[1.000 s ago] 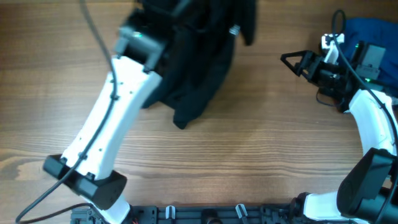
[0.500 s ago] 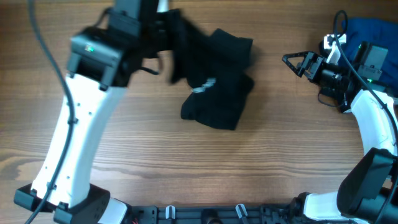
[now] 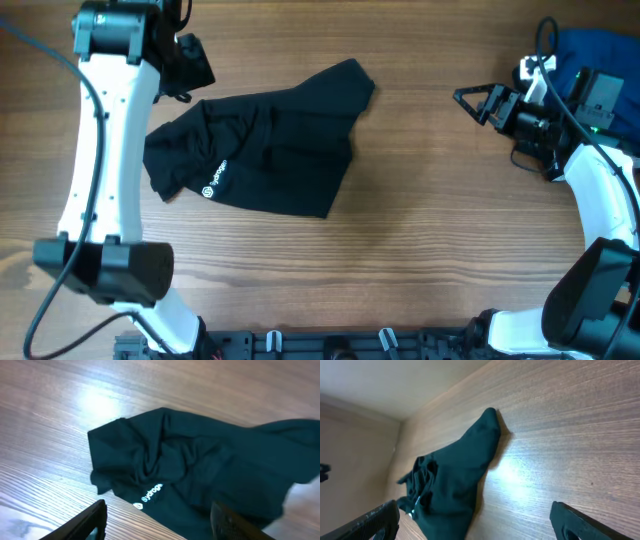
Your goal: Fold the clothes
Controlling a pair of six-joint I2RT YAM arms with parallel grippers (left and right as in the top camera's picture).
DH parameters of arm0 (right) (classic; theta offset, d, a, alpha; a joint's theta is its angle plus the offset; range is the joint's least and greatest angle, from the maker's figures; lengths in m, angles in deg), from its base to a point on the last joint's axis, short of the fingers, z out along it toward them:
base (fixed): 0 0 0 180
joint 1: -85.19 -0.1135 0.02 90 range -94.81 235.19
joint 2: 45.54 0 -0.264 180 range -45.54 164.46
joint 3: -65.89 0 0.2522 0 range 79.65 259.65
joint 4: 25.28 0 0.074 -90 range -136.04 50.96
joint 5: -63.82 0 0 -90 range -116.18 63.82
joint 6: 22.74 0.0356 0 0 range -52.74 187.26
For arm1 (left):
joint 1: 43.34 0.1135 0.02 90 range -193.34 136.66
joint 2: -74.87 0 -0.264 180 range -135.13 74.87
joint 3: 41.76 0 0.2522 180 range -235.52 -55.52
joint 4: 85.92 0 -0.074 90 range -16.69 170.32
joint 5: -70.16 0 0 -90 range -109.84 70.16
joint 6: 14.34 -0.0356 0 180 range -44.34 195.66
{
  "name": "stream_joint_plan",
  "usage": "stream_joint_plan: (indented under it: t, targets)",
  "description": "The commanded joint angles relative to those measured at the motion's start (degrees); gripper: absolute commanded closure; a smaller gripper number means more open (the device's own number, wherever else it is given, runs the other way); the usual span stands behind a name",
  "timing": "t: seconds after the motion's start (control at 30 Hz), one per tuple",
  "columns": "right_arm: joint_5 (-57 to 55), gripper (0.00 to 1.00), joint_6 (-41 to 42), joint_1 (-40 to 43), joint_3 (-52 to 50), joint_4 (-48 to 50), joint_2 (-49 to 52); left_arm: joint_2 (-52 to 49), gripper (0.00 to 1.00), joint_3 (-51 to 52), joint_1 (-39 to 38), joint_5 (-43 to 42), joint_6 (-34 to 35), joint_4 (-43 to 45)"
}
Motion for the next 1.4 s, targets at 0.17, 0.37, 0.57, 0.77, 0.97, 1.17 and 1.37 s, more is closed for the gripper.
stream_joint_plan:
  t: [0.17,0.37,0.57,0.77,0.97,1.17,1.37]
  targets:
    - [1.09,0.02,-3.08,-0.15,0.59,-0.55,-0.2,-0.68,0.3,-0.68,-3.32,-10.78,-15.23,6.01]
    - [1.07,0.02,-3.08,-0.2,0.57,-1.7,-0.2,-6.71,0.25,-0.68,-8.24,-10.73,-22.64,12.2]
    - [0.61,0.02,-3.13,-0.79,0.57,-2.51,-0.11,-16.15,0.27,-0.7,-9.38,-10.62,-24.24,15.58]
    - [-2.4,0.02,-3.26,-2.1,0.57,-2.99,-0.11,-22.43,0.28,-0.68,-8.79,-10.51,-24.22,16.22]
    - [-2.45,0.02,-3.26,-2.08,0.57,-2.95,-0.11,-26.51,0.28,-0.68,-8.79,-10.51,-24.22,16.81]
    - [-2.43,0.02,-3.26,-2.08,0.57,-2.91,-0.11,-29.77,0.28,-0.68,-8.61,-10.49,-23.98,16.57]
    - [-2.82,0.02,-3.28,-2.08,0.57,-2.95,-0.11,-31.71,0.29,-0.68,-8.11,-10.45,-24.0,16.74]
